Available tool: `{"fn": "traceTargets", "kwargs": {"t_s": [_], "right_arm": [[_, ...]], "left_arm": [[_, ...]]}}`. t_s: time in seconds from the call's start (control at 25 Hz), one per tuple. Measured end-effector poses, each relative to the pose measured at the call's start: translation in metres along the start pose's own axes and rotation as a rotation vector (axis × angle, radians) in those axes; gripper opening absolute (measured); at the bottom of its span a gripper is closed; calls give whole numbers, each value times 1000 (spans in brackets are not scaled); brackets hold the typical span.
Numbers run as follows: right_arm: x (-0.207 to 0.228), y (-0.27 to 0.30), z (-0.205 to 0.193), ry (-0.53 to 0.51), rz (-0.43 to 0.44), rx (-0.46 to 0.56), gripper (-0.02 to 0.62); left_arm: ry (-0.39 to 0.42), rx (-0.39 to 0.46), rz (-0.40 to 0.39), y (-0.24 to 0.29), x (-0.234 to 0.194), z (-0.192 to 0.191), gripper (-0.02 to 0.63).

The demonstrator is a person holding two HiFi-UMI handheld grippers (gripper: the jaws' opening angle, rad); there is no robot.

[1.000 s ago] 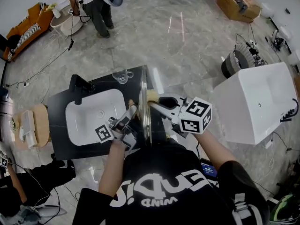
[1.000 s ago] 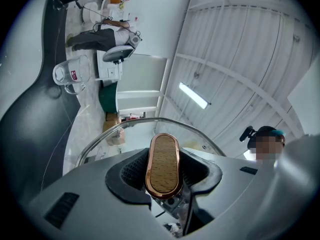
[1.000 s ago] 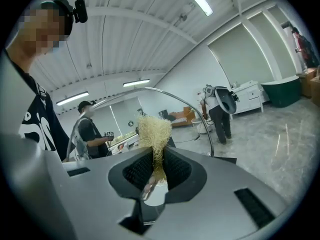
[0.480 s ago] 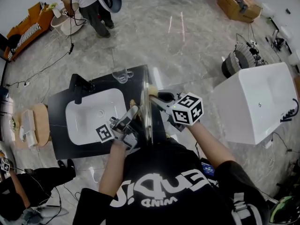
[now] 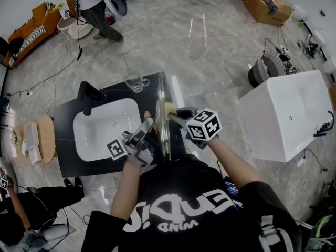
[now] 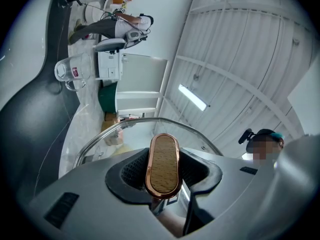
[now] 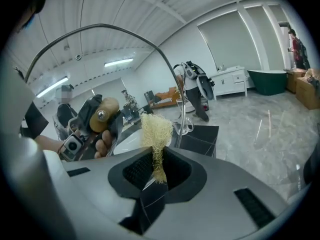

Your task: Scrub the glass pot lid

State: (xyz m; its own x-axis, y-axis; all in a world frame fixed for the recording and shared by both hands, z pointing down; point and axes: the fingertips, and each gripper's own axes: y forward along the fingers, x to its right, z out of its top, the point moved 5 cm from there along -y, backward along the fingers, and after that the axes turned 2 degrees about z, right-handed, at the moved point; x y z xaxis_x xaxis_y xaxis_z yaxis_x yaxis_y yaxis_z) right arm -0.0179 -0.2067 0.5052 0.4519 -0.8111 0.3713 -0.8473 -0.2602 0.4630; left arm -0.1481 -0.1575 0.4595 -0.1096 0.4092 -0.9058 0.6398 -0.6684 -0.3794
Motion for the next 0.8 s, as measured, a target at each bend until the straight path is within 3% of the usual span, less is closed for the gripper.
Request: {"fn": "traceTargets", "kwargs": {"t_s": [0.4,0.8], "right_arm": [[-29,-8,-31,38,66,-41,46],[-62,-29,-28,67,135,-23,46]], "left_arm": [[-3,27,19,-4,-3,3,178],[-19,29,35,-8,-8,-2,178]]}}
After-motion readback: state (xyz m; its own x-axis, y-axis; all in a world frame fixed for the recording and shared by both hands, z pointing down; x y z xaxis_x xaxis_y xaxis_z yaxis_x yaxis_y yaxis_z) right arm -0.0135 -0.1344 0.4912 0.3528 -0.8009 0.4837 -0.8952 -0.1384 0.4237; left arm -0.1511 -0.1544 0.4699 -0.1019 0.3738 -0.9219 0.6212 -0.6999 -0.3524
